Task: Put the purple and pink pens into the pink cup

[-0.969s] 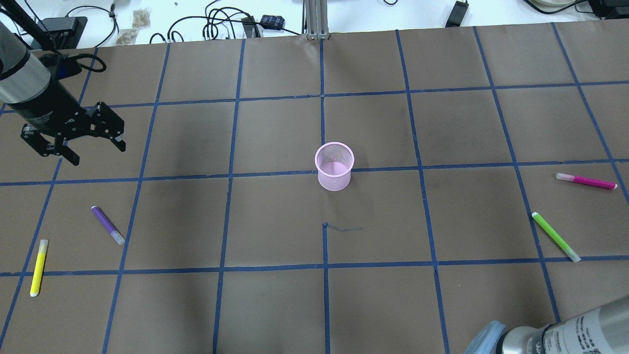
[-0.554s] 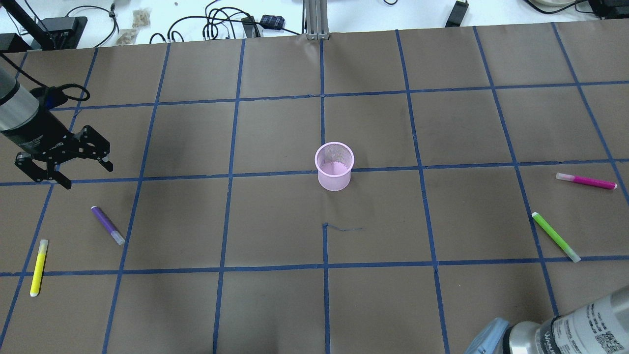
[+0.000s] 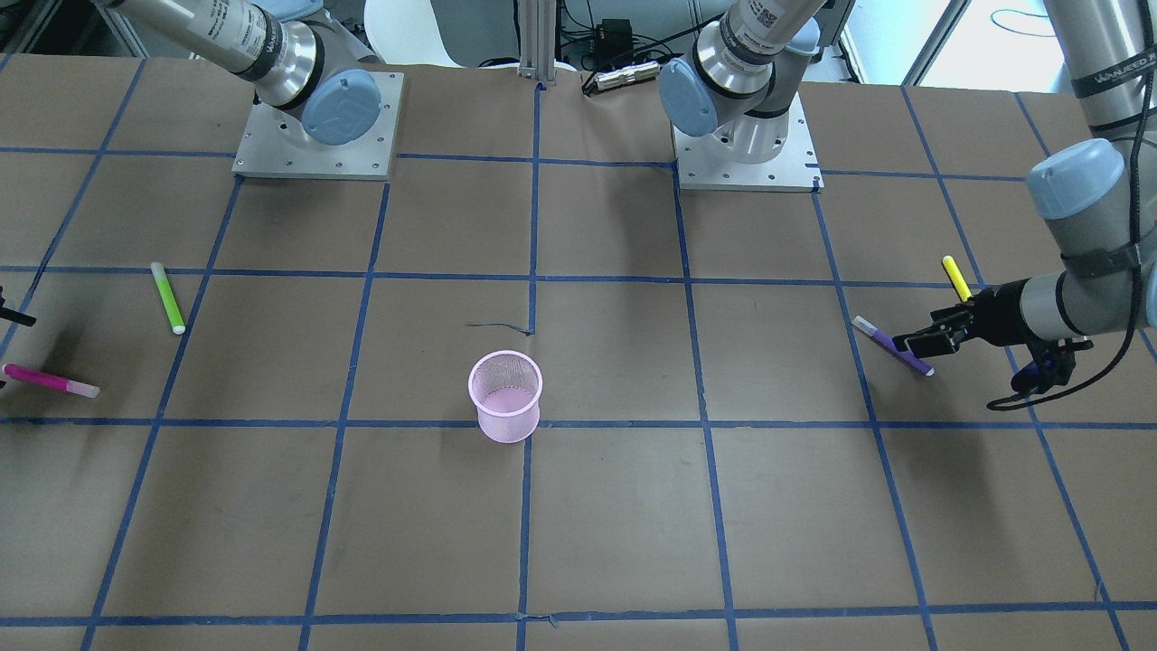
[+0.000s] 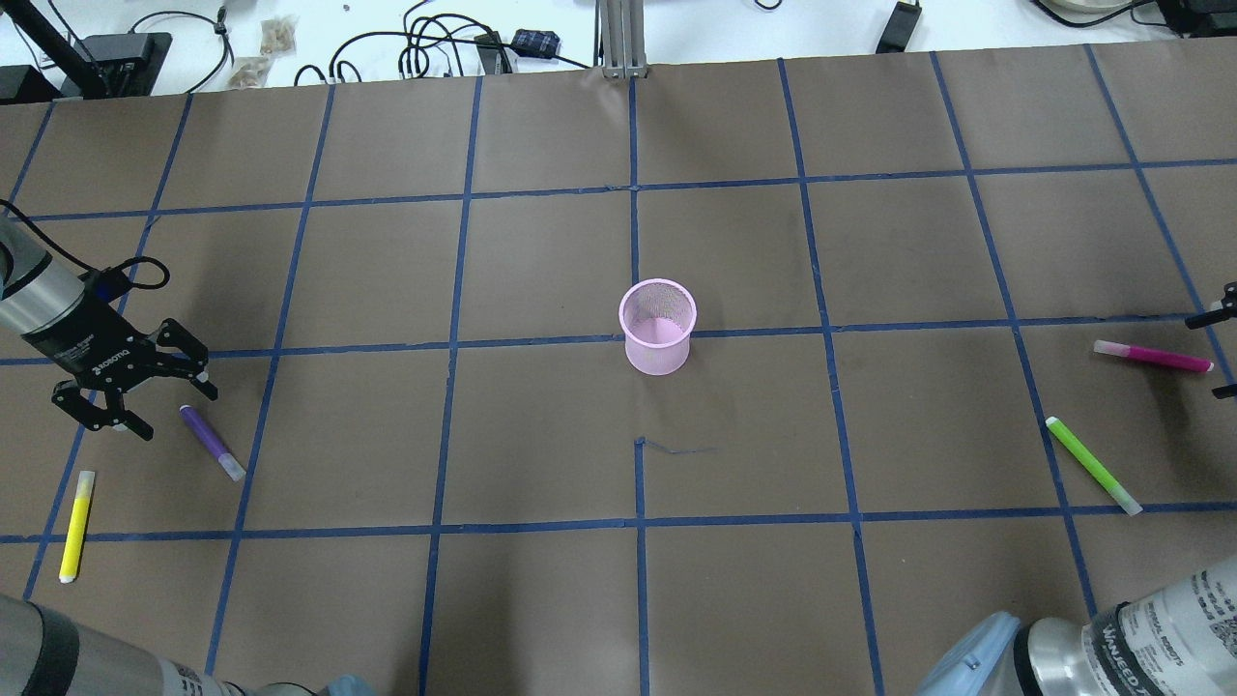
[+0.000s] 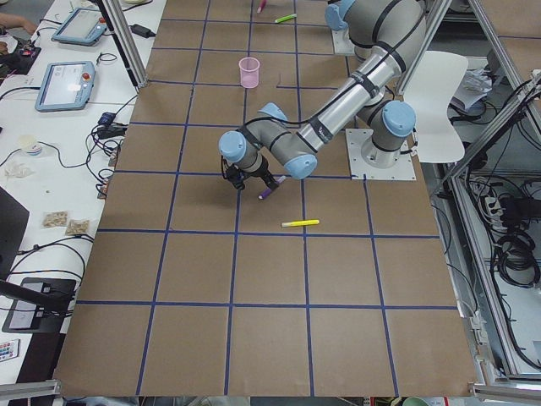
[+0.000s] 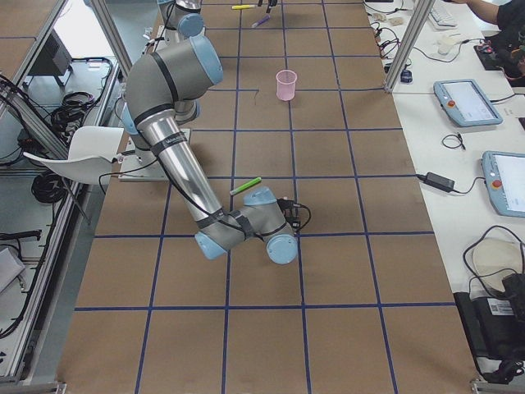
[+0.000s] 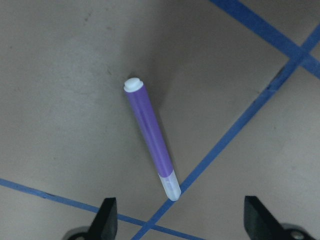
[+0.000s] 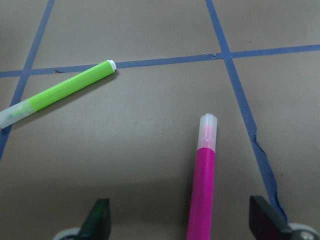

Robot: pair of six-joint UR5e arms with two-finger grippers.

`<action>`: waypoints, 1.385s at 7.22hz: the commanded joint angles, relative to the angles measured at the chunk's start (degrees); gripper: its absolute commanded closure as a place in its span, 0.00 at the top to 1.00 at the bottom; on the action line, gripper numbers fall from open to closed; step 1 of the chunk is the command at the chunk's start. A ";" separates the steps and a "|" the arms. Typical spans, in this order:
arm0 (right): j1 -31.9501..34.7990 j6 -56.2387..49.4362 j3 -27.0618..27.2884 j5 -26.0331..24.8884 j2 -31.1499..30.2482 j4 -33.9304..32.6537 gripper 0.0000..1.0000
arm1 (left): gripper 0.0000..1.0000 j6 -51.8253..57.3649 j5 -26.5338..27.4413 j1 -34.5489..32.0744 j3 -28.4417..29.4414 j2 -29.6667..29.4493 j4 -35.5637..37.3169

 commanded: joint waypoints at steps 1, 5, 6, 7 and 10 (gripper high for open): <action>-0.29 -0.87 1.24 -0.14 0.44 -2.51 0.96 | 0.90 -1.21 -0.15 0.44 0.92 -3.56 4.65; -0.29 -0.78 1.15 -0.14 1.14 -3.93 0.82 | 0.81 -0.69 -1.47 1.13 1.02 -5.43 5.62; -0.29 -0.87 1.15 -0.14 1.23 -4.10 0.73 | 0.71 -0.17 -0.77 1.14 1.02 -5.60 5.71; -0.29 -0.87 1.24 -0.14 1.32 -4.28 0.70 | 0.67 -0.16 -1.29 1.14 0.93 -5.69 5.71; -0.29 -0.87 1.24 -0.14 1.32 -4.37 0.55 | 0.57 -0.07 -1.38 1.14 0.84 -6.31 5.97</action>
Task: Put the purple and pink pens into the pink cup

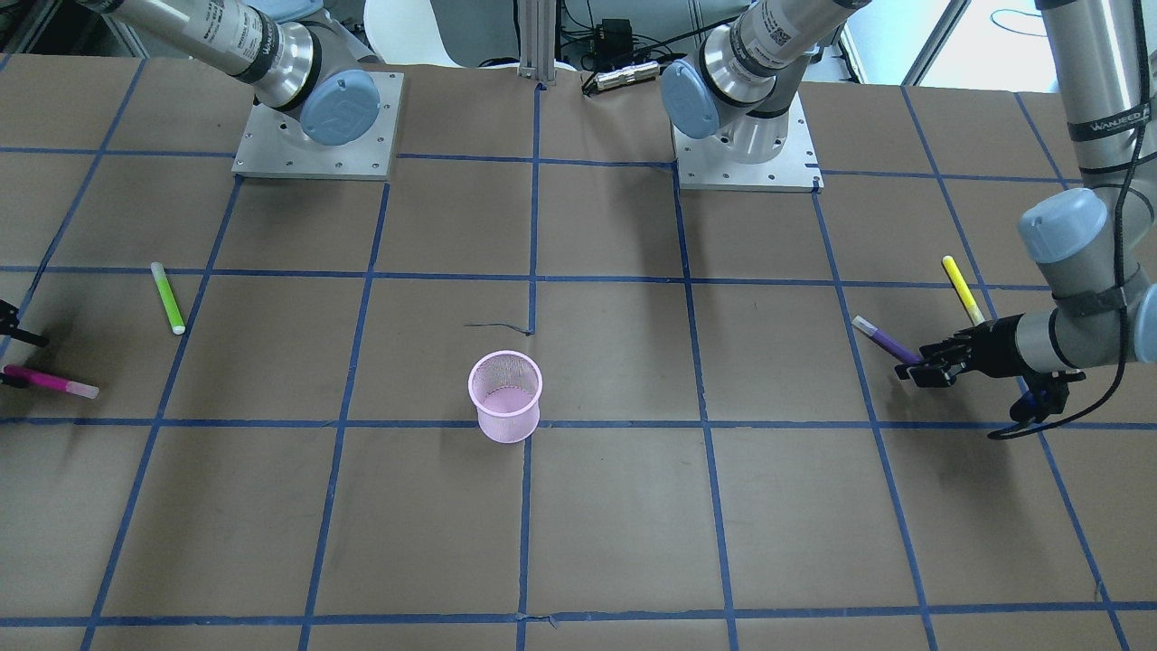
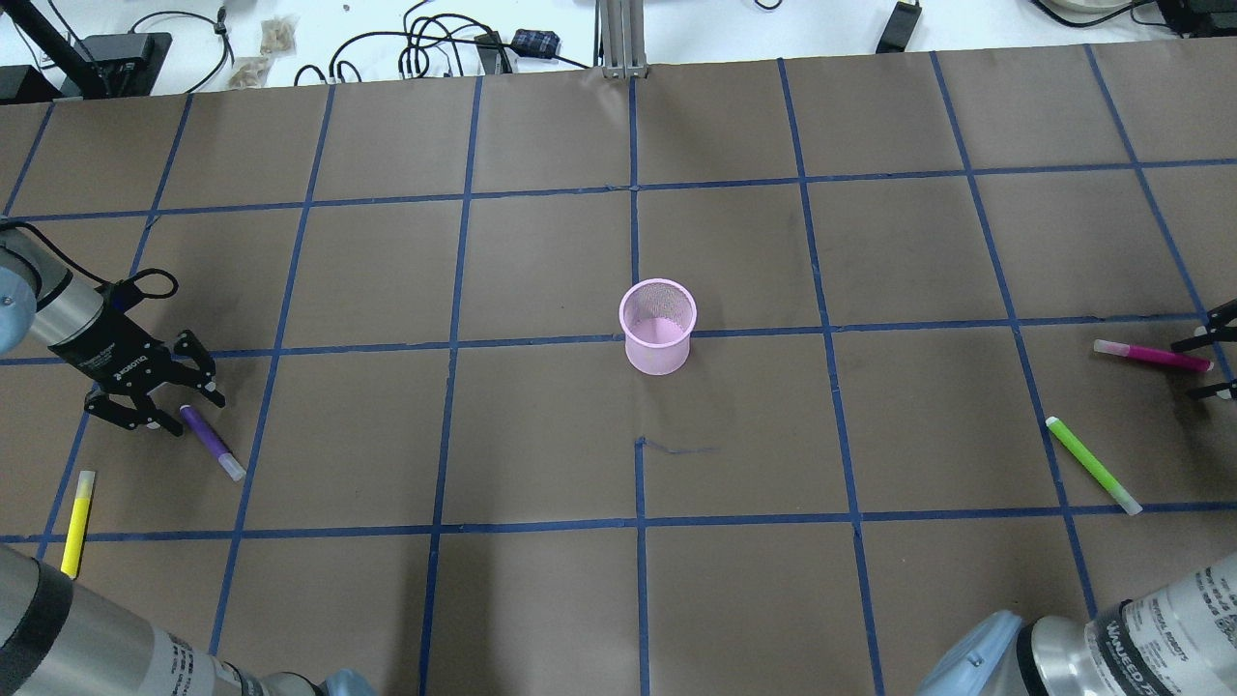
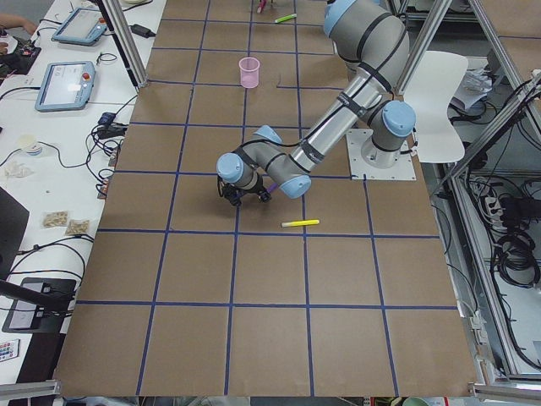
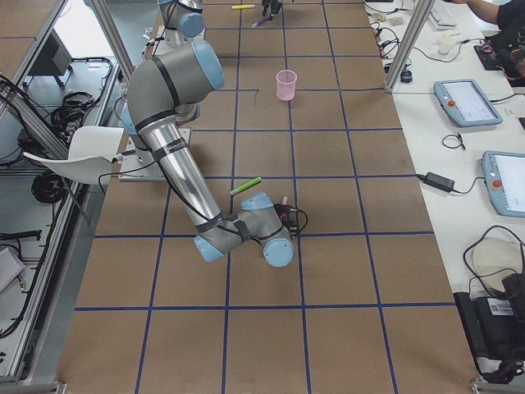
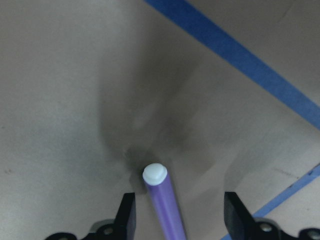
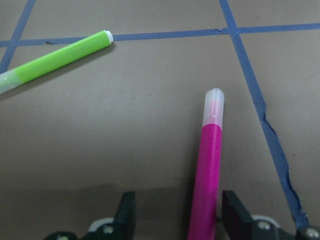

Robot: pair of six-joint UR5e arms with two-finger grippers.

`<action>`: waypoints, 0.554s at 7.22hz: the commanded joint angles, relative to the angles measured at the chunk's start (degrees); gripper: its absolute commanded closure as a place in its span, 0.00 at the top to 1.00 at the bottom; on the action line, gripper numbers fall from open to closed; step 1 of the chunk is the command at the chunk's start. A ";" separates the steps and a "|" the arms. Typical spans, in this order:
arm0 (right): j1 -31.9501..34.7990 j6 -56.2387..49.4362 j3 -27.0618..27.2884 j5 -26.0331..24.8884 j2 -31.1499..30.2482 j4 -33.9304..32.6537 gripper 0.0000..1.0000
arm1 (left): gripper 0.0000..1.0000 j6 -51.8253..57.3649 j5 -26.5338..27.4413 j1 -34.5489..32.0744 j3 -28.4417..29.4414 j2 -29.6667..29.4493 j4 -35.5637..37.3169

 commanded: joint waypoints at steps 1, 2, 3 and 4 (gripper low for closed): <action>0.00 0.06 -0.08 -0.09 0.01 -0.02 0.36 | 0.36 0.13 0.19 0.09 0.03 -0.32 0.08; 0.00 0.06 -0.08 -0.09 0.01 -0.02 0.22 | 0.21 -0.05 0.46 0.09 0.20 -0.32 0.17; 0.00 0.23 -0.08 -0.09 -0.08 -0.02 0.11 | 0.09 -0.05 0.63 0.09 0.20 -0.23 0.34; 0.00 0.67 -0.08 -0.26 -0.17 -0.02 0.03 | 0.08 -0.05 0.72 0.09 0.20 -0.15 0.52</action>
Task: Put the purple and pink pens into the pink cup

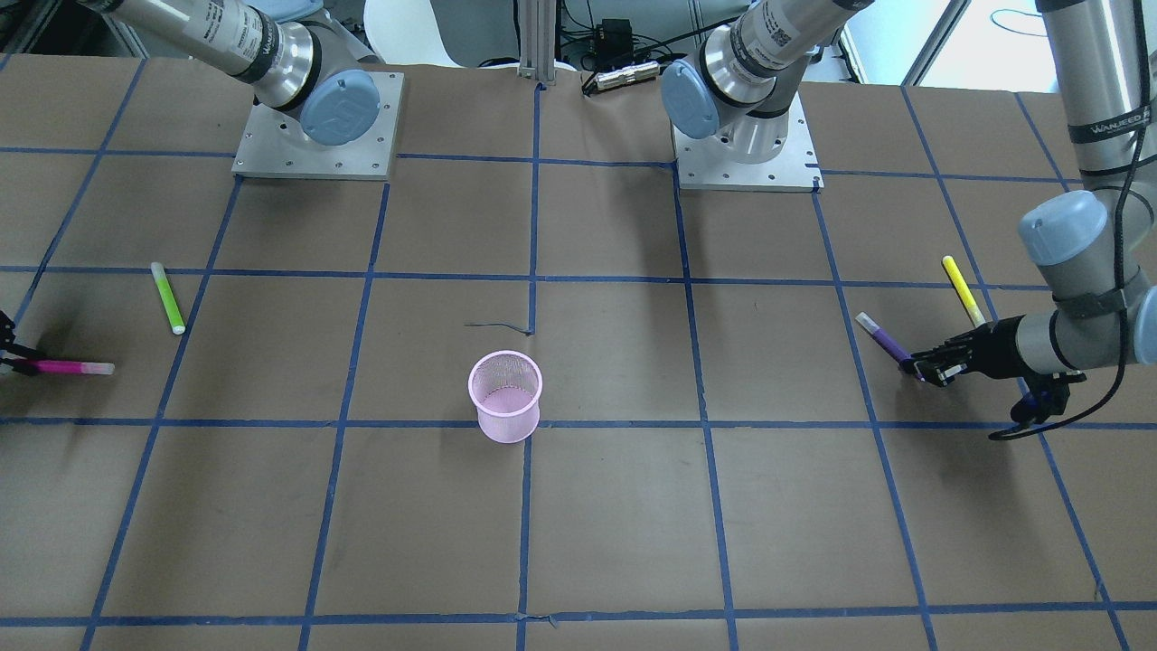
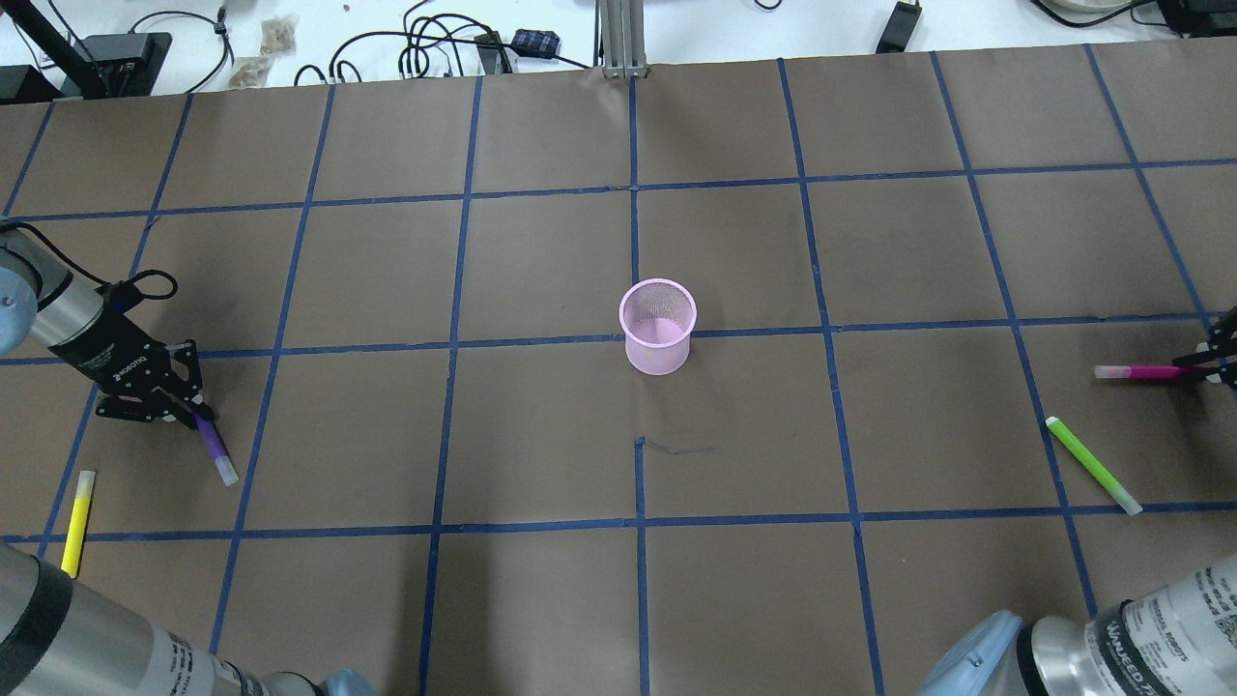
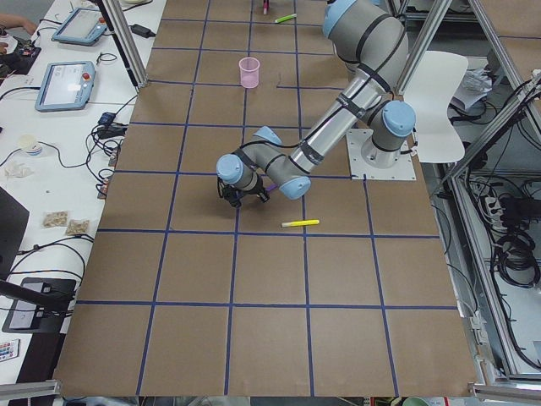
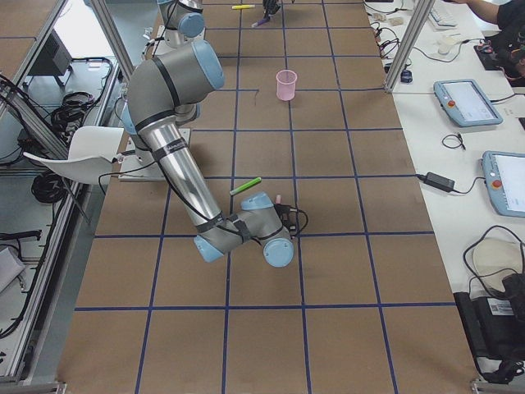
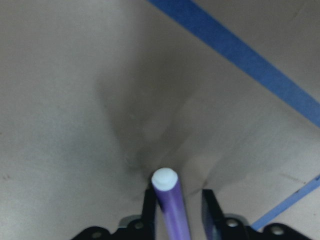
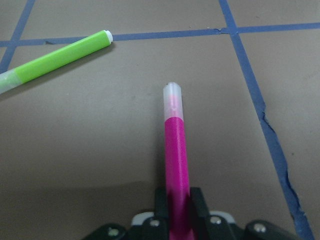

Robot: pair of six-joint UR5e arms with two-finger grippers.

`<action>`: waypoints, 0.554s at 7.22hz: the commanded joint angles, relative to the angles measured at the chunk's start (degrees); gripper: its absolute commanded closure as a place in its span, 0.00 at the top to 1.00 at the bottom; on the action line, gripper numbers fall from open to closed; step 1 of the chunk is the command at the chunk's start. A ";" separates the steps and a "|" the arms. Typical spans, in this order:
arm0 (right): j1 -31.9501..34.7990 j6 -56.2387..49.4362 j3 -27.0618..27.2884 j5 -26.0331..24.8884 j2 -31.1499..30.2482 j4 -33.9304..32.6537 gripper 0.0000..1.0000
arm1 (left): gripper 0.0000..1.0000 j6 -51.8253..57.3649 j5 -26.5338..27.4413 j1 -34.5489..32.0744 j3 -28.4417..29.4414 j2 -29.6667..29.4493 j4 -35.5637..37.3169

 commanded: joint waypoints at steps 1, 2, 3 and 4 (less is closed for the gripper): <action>-0.09 1.36 -0.18 -0.57 -0.53 0.26 0.03 | 0.08 -0.02 0.16 0.01 0.12 0.35 0.20; 0.09 6.50 -0.62 -0.57 -1.75 0.70 0.03 | 0.08 -0.02 0.16 0.01 0.21 1.31 -0.41; 0.70 9.42 -0.54 -0.57 -6.29 0.79 0.03 | 0.10 -0.02 0.16 -0.34 0.55 2.02 -0.59; 2.18 15.11 -0.54 -0.66 -10.34 1.14 0.02 | 0.13 -0.11 0.16 -1.22 1.95 3.24 -0.85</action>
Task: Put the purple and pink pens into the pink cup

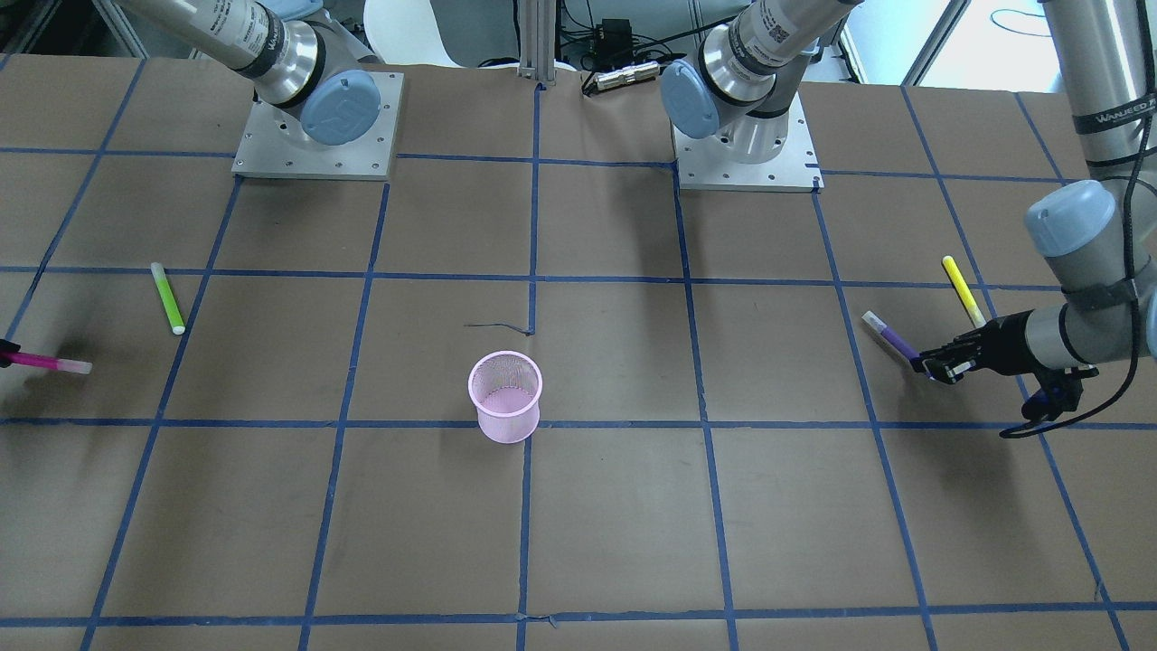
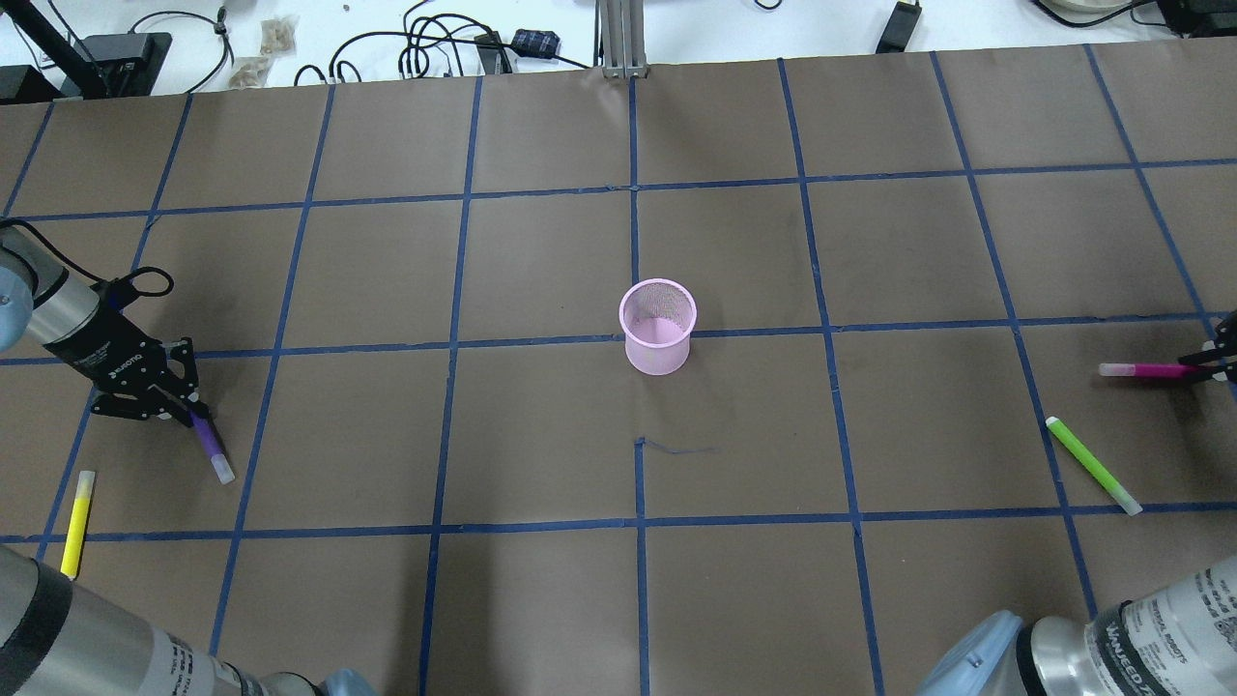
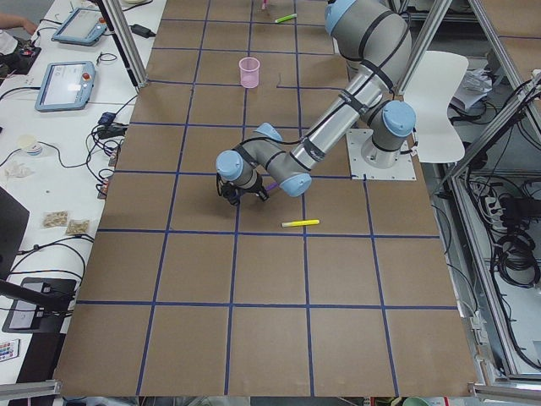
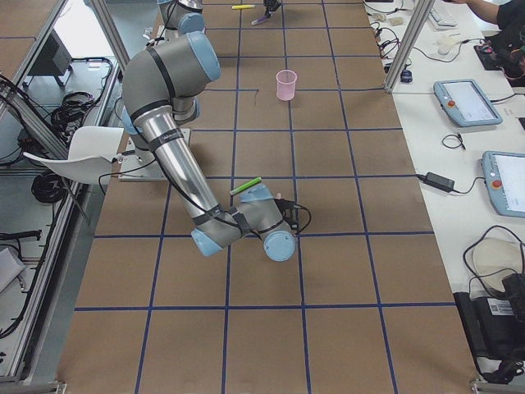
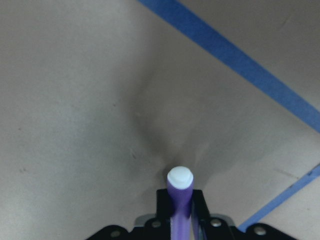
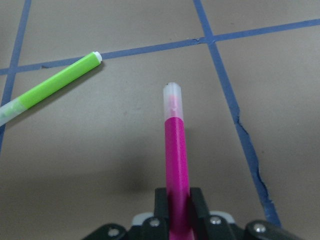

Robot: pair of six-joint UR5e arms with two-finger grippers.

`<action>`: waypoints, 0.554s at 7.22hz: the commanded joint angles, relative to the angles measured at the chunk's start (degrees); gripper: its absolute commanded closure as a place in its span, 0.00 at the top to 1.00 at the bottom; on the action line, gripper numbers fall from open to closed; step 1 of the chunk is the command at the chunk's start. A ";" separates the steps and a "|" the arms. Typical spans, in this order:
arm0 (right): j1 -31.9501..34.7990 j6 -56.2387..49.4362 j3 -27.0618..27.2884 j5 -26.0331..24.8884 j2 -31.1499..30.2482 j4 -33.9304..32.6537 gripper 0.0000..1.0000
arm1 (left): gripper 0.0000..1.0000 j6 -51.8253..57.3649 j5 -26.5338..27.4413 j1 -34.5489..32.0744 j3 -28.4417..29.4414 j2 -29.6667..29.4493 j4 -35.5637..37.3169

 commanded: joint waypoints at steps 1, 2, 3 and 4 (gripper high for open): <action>3.97 10.19 0.05 -0.61 -8.16 0.80 0.01 | 0.12 0.02 0.00 -1.04 2.06 2.42 -1.54; 8.00 16.67 0.31 -2.62 -13.16 1.68 0.02 | 0.10 0.02 -0.08 -2.44 2.33 3.82 -2.86; 13.78 25.00 1.01 -4.29 -17.73 2.73 0.01 | 0.08 0.11 -0.08 -3.58 2.60 5.75 -5.40; 20.36 35.96 2.76 -5.96 -21.61 3.00 0.01 | 0.07 0.11 -0.17 -5.25 3.55 8.29 -7.94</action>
